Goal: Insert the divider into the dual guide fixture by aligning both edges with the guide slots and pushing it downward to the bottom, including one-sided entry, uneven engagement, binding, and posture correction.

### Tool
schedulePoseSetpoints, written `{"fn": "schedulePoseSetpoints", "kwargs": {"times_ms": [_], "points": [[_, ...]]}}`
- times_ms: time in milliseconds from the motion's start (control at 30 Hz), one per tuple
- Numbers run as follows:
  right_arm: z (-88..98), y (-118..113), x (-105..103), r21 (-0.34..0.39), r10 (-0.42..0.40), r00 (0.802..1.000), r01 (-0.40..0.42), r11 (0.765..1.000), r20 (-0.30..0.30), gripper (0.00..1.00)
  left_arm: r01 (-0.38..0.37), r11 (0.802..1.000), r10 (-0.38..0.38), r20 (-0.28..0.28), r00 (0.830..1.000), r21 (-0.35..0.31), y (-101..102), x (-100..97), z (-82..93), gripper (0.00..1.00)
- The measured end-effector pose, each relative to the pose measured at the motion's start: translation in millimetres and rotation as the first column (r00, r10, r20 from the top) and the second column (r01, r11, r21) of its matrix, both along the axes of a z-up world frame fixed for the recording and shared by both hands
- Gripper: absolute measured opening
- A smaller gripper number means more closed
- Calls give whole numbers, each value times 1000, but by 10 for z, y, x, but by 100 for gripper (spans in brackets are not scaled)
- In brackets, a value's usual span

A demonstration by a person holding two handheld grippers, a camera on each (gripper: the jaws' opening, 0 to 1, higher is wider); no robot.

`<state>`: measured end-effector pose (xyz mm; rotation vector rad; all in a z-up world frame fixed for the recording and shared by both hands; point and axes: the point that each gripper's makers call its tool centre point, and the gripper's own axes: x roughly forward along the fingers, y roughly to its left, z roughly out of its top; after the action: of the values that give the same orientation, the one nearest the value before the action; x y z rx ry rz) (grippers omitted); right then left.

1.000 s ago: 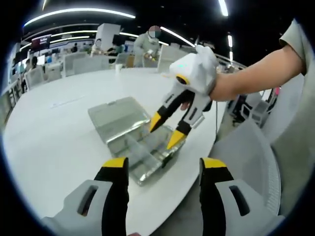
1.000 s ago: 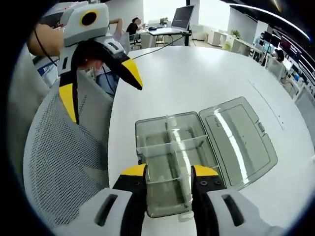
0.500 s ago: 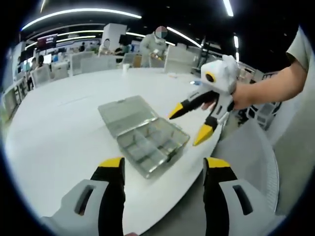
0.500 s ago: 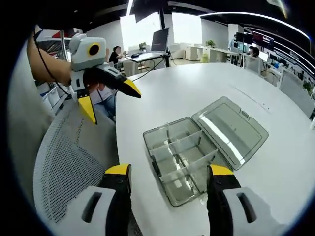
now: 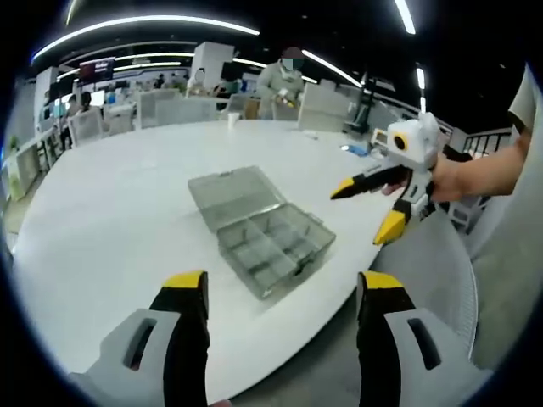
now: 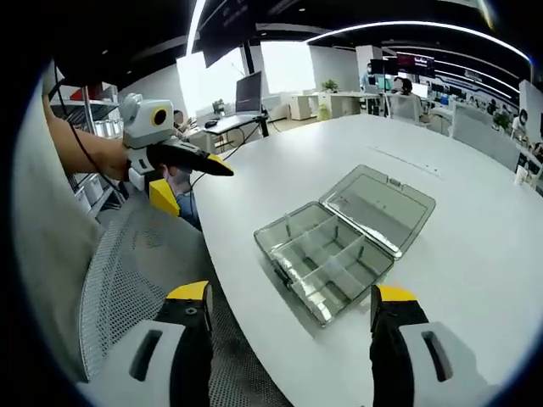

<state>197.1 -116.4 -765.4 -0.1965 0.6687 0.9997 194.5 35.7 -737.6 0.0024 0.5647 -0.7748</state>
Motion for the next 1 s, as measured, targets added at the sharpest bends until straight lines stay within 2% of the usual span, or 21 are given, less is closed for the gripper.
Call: {"fn": "schedulePoseSetpoints", "kwargs": {"times_ms": [433,567,733,767,833,1000], "points": [[120,-186,-214,19,-105,994,105,994,-11,84,-41,999,41,10,999,6,40,-86,54,78],[140,-255,-273,26,-137,991,137,990,-9,85,-66,998,66,16,998,9,57,-75,95,84],[172,-327,-304,48,-188,982,189,981,-18,86,-76,997,75,25,997,13,55,-78,128,87],[190,-338,-301,71,-211,977,213,975,-27,87,-81,997,81,23,996,13,58,-77,139,88],[204,-379,-308,66,-222,975,222,973,-14,88,-91,996,91,26,996,0,49,-63,191,92],[289,-435,-296,68,-243,970,242,968,9,89,-90,996,89,40,995,3,31,-67,265,93]]}}
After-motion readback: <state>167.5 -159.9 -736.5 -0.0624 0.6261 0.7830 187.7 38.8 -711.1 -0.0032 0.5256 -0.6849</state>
